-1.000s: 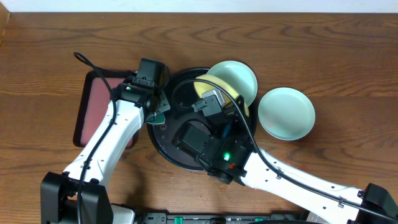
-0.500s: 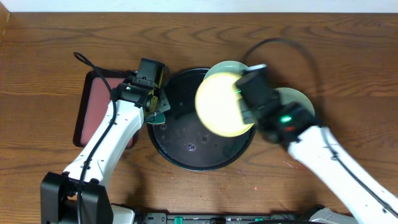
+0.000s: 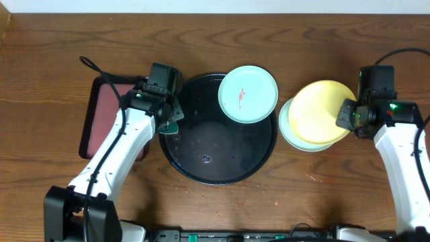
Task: Clean dirty plates on tray and stack at the side
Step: 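Place the yellow plate onto the green plate at the right, then release the yellow plate and move the right gripper to the last green plate rim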
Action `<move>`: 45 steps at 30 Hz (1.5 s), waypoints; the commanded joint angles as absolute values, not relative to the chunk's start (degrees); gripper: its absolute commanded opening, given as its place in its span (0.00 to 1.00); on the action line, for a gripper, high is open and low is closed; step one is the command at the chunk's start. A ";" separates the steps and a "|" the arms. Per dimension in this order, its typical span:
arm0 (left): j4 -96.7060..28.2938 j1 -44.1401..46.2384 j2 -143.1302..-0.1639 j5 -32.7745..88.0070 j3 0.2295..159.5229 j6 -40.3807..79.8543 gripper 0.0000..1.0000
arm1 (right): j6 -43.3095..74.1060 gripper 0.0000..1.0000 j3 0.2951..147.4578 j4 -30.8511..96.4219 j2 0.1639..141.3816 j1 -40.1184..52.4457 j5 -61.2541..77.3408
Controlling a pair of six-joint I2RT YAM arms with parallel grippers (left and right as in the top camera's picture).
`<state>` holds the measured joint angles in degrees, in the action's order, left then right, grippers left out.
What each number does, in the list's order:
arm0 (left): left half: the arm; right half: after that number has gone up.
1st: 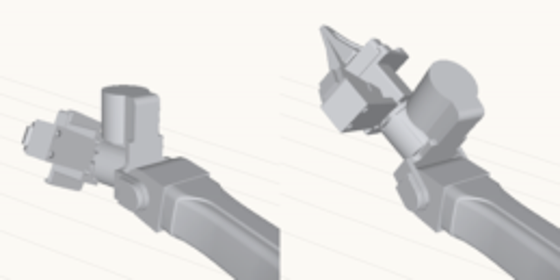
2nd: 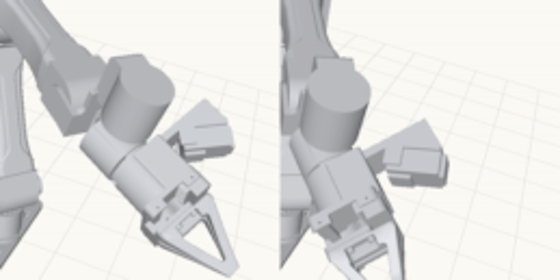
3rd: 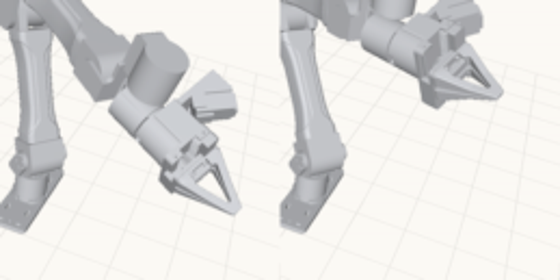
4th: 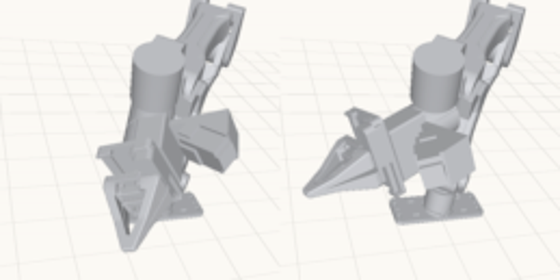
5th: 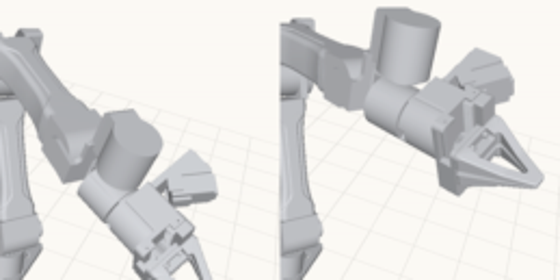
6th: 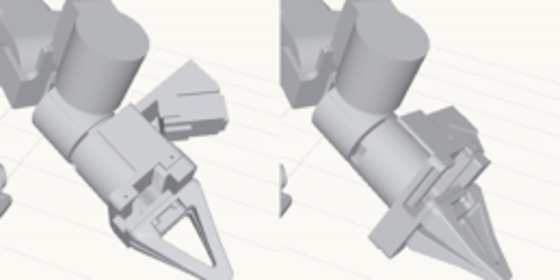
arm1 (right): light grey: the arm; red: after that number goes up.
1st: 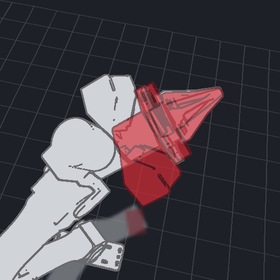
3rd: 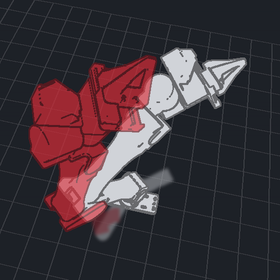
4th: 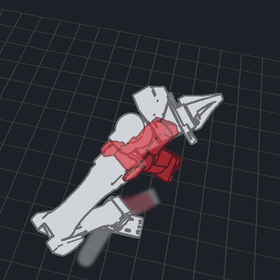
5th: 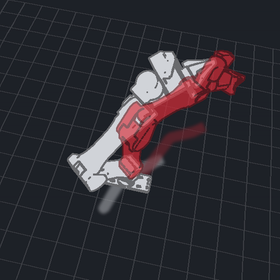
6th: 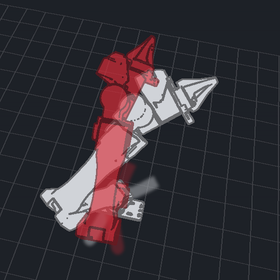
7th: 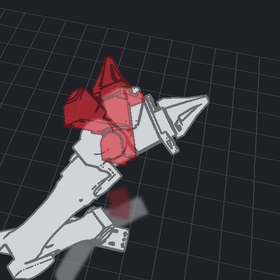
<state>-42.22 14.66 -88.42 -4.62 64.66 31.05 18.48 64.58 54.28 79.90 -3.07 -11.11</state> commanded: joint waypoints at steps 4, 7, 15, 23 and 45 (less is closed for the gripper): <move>-42.30 14.37 -88.77 -4.73 65.69 30.02 0.08 | 19.27 0.01 57.17 47.31 84.18 -5.26 -6.44; -42.30 14.37 -88.77 -4.73 65.69 30.02 0.07 | 19.27 0.08 56.55 45.71 85.78 -5.17 -3.90; -42.33 14.37 -88.77 -4.73 65.69 30.04 0.07 | 14.50 0.35 59.55 39.77 86.17 -4.93 10.94; -41.52 14.37 -88.77 -4.73 65.69 30.02 0.08 | 7.40 0.57 73.89 42.11 92.88 0.51 16.78; -41.32 14.37 -88.77 -4.71 65.69 30.04 0.08 | -1.32 0.42 91.31 38.74 121.05 9.47 16.53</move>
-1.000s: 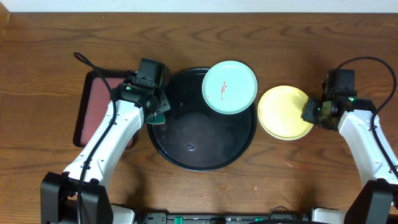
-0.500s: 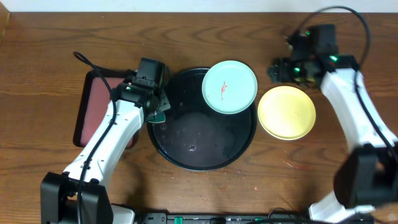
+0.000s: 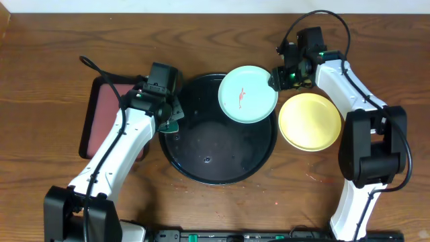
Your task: Clean dirty plates on tray and stack at the side
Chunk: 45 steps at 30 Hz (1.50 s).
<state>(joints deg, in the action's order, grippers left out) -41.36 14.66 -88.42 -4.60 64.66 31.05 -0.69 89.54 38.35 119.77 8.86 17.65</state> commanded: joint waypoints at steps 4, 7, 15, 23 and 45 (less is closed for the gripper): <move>-41.32 14.37 -88.77 -4.71 65.69 30.04 0.07 | -1.30 0.15 91.29 39.64 121.14 9.78 17.30; -41.34 14.37 -88.77 -4.71 65.67 30.04 0.08 | -1.13 0.13 91.26 40.51 121.14 10.92 17.39; -41.39 14.37 -88.77 -4.71 64.82 30.02 0.07 | -0.58 0.01 91.29 43.81 121.12 15.84 16.58; -41.50 14.37 -88.77 -4.71 64.69 30.04 0.07 | 3.68 0.01 91.26 48.69 121.14 21.21 16.56; -39.09 15.49 -91.77 -4.40 64.62 26.50 0.08 | 24.80 0.21 83.57 48.34 121.16 23.94 12.10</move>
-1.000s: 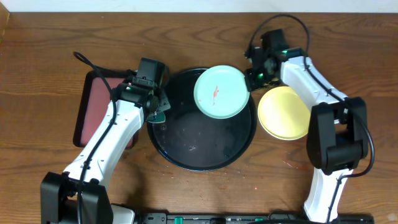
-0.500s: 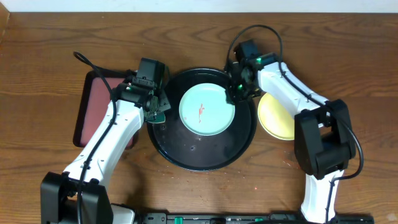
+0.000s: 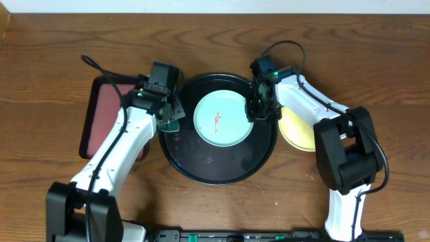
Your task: Clean dirty plates on tray and stack at the side
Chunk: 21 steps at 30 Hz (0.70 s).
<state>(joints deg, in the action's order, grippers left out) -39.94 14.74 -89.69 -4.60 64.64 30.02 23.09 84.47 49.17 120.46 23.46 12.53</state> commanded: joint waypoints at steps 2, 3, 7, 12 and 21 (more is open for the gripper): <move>-37.98 16.43 -92.62 -4.40 64.62 24.62 0.07 | 24.77 0.06 83.57 48.03 121.16 24.18 12.05; -37.34 16.86 -93.01 -4.32 64.62 23.55 0.08 | 24.75 0.01 83.57 47.86 121.16 24.23 12.05; -34.65 18.70 -94.85 -3.22 64.62 20.73 0.07 | 23.57 0.01 83.57 47.09 121.16 25.04 12.05; -30.37 21.63 -98.80 -0.56 64.62 16.84 0.08 | 22.22 0.01 83.57 46.61 121.16 26.22 11.57; -28.08 26.46 -106.63 0.03 64.62 16.34 0.07 | 22.24 0.01 83.57 46.54 121.16 26.26 11.40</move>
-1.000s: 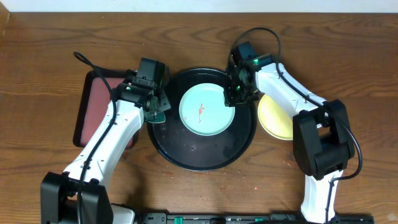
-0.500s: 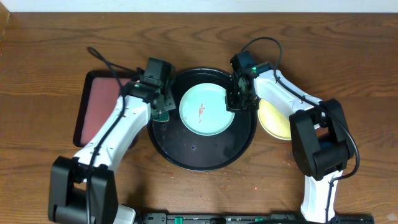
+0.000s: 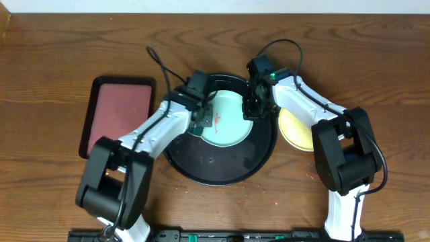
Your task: Clean dirty plates on tray and stack at the side
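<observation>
A mint green plate (image 3: 232,128) lies inside the round black tray (image 3: 218,171). My left gripper (image 3: 206,119) is over the plate's left half, shut on a small dark green sponge (image 3: 209,122) that it presses to the plate. The red smear on the plate is hidden under it. My right gripper (image 3: 251,109) sits at the plate's right rim and appears shut on that rim. A yellow plate (image 3: 295,131) lies on the table right of the tray, partly under the right arm, with another plate's pale edge below it.
A red rectangular mat with a dark border (image 3: 117,117) lies on the wooden table left of the tray. The left arm reaches across the tray's left rim and the right arm across its right rim. A black cable loops above each arm.
My left gripper has moved with the sponge from the tray's left rim onto the mint plate, covering the red smear. The right gripper stays at the plate's right rim.
First the right gripper held the yellow plate over a pale plate at the right, with the mint plate on the tray's far rim. Then the yellow plate lay stacked and the right gripper was at the mint plate. Later that plate lay mid-tray; now the sponge is on it.
</observation>
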Action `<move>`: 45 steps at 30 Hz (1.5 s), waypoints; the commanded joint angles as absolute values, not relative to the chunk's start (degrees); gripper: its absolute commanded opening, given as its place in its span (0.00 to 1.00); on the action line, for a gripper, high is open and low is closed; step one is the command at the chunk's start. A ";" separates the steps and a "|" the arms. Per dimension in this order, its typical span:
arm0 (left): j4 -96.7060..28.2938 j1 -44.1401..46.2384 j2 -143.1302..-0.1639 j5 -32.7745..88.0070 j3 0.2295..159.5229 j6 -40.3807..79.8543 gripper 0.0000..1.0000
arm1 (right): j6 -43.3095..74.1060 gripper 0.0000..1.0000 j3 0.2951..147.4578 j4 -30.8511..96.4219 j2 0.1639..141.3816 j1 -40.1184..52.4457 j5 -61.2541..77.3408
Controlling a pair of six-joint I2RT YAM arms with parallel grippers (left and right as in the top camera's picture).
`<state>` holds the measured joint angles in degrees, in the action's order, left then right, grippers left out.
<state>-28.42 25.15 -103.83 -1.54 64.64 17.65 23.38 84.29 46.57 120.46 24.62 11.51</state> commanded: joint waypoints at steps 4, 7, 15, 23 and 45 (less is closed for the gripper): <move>-27.51 27.35 -107.53 0.54 64.62 16.56 0.07 | 22.24 0.01 83.57 46.57 121.16 26.26 11.40; -27.35 27.57 -107.48 3.16 65.19 16.51 0.08 | 22.24 0.01 83.57 46.52 121.16 26.26 11.40; -28.18 27.57 -103.46 7.73 69.32 16.49 0.07 | 22.24 0.01 83.57 46.54 121.16 26.26 11.40; -27.24 27.57 -101.16 7.68 70.41 16.53 0.07 | 22.24 0.01 83.57 46.54 121.16 26.26 11.40; -30.06 27.57 -111.53 30.33 70.43 1.48 0.07 | 22.24 0.01 83.57 46.59 121.16 26.26 11.40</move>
<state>-29.63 26.85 -110.52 15.42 70.81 15.05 23.18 84.29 46.52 120.44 24.69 11.51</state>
